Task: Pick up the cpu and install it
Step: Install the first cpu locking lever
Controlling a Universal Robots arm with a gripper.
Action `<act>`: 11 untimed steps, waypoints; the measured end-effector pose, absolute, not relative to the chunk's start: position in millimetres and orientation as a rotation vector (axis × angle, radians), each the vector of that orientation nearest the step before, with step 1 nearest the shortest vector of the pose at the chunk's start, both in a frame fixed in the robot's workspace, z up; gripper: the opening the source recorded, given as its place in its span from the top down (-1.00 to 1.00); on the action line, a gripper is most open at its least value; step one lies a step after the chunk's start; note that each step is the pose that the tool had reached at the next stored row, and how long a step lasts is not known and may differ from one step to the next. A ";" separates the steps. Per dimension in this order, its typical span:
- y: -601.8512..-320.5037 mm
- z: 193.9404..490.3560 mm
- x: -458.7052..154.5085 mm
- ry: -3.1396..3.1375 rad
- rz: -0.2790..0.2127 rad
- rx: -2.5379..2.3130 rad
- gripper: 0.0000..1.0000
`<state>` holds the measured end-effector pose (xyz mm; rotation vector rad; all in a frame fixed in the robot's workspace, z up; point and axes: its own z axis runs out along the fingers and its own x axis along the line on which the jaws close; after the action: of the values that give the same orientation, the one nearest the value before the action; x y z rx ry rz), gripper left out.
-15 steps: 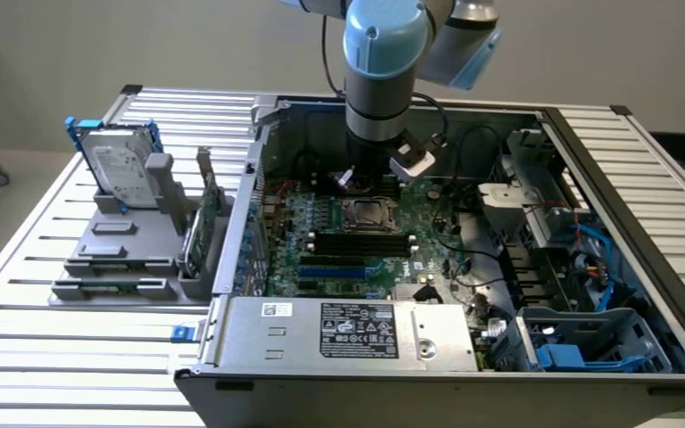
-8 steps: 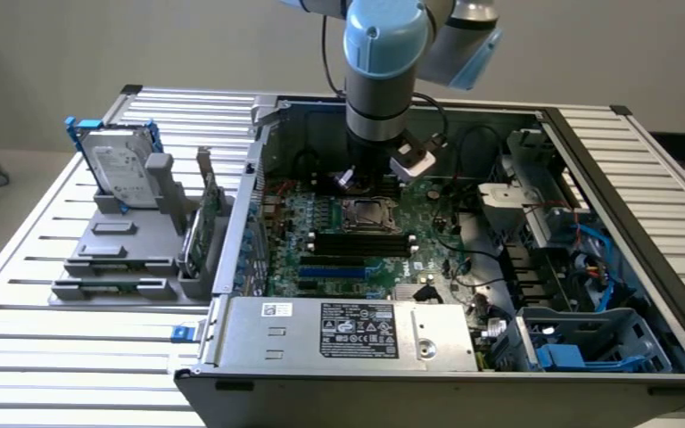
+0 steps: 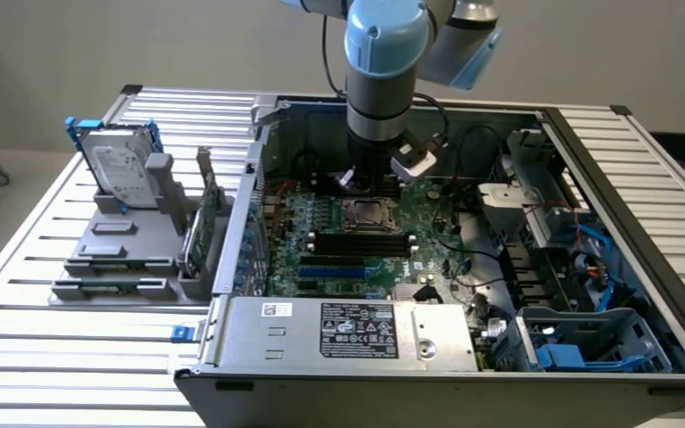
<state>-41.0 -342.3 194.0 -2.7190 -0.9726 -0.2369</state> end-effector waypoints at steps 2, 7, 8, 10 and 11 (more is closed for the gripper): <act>-342.3 194.0 -40.8 -0.973 -0.237 -2.719 0.79; -342.3 194.0 -40.1 -0.973 -0.236 -2.720 0.79; -342.3 194.0 -39.9 -0.973 -0.236 -2.720 0.79; -342.3 194.0 -39.6 -0.973 -0.236 -2.721 0.79; -342.3 194.0 -39.5 -0.973 -0.236 -2.721 0.79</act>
<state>-39.5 -342.3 194.0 -2.7207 -0.9733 -0.2360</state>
